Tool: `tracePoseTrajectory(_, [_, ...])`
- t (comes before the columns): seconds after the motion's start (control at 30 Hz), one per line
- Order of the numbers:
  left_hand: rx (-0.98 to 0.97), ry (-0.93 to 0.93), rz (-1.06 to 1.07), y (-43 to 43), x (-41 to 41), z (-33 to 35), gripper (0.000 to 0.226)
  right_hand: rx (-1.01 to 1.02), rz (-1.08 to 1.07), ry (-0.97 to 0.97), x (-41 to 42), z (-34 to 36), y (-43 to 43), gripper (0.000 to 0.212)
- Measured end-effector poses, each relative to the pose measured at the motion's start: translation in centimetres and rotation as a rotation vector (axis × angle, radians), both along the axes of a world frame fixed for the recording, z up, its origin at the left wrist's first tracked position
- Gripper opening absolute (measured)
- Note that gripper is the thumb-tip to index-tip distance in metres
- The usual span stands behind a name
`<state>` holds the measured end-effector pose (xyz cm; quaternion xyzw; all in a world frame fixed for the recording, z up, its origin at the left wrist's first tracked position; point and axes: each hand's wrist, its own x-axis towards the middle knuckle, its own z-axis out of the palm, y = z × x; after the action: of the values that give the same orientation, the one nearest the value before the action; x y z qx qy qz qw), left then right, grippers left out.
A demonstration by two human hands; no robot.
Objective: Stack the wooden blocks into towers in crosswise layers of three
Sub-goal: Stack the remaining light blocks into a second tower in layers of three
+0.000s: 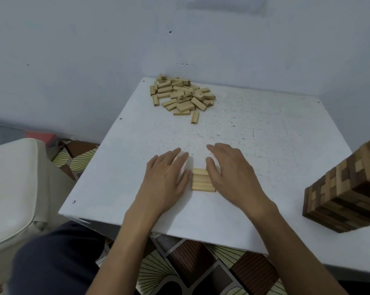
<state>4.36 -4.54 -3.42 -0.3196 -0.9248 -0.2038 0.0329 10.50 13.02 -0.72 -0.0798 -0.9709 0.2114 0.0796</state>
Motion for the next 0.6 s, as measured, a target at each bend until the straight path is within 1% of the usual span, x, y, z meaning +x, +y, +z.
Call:
tracePoseTrajectory(0.03, [0.034, 0.047, 0.003, 0.2, -0.9, 0.1, 0.055, -0.009, 0.004, 0.010, -1.1, 0.1, 0.1, 0.045])
tracePoseTrajectory(0.1, [0.064, 0.079, 0.030, 0.7, -2.9, 0.7, 0.044, -0.027, -0.002, 0.031, -3.5, 0.3, 0.2, 0.043])
tracePoseTrajectory(0.2, [0.058, 0.092, 0.068, 1.7, -6.3, 1.8, 0.037, -0.006, -0.019, 0.067, -7.0, 0.6, 0.5, 0.041])
tracePoseTrajectory(0.33, [-0.014, 0.123, 0.094, 3.1, -10.9, 2.2, 0.038, 0.057, -0.013, 0.069, -11.1, 0.6, 0.9, 0.041])
tracePoseTrajectory(0.43, [-0.085, 0.178, 0.125, 4.5, -13.4, 1.6, 0.040, 0.158, -0.005, 0.010, -13.1, 0.3, 1.2, 0.043])
tracePoseTrajectory(0.6, [-0.132, 0.219, 0.161, 6.2, -15.9, 0.6, 0.042, 0.292, -0.003, -0.061, -14.5, -0.5, 1.5, 0.042])
